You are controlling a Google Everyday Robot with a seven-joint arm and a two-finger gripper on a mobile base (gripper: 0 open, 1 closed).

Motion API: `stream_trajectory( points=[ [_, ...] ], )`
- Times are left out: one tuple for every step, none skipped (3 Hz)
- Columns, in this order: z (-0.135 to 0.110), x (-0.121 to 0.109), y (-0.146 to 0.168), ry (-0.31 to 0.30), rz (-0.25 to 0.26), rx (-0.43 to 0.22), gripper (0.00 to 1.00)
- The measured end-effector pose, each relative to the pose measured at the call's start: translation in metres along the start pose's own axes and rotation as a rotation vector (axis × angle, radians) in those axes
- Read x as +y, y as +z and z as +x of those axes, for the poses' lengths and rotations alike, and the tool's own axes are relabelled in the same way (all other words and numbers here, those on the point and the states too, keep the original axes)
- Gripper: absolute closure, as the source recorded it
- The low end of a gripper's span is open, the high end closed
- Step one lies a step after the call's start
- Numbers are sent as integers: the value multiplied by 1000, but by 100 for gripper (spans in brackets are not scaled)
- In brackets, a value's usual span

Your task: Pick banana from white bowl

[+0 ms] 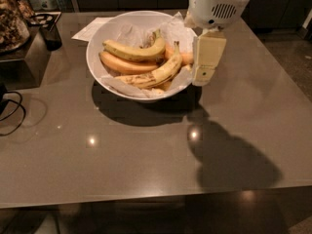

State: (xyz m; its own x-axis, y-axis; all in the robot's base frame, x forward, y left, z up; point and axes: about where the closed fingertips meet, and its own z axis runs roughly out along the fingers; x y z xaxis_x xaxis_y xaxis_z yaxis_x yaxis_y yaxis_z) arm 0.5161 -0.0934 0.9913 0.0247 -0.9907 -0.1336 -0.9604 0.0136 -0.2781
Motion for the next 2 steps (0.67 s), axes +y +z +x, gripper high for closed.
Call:
stream_trajectory(
  points=[
    [-6, -3, 11, -65, -6, 18, 12],
    [-18, -8, 16, -135, -9, 31, 17]
  ],
)
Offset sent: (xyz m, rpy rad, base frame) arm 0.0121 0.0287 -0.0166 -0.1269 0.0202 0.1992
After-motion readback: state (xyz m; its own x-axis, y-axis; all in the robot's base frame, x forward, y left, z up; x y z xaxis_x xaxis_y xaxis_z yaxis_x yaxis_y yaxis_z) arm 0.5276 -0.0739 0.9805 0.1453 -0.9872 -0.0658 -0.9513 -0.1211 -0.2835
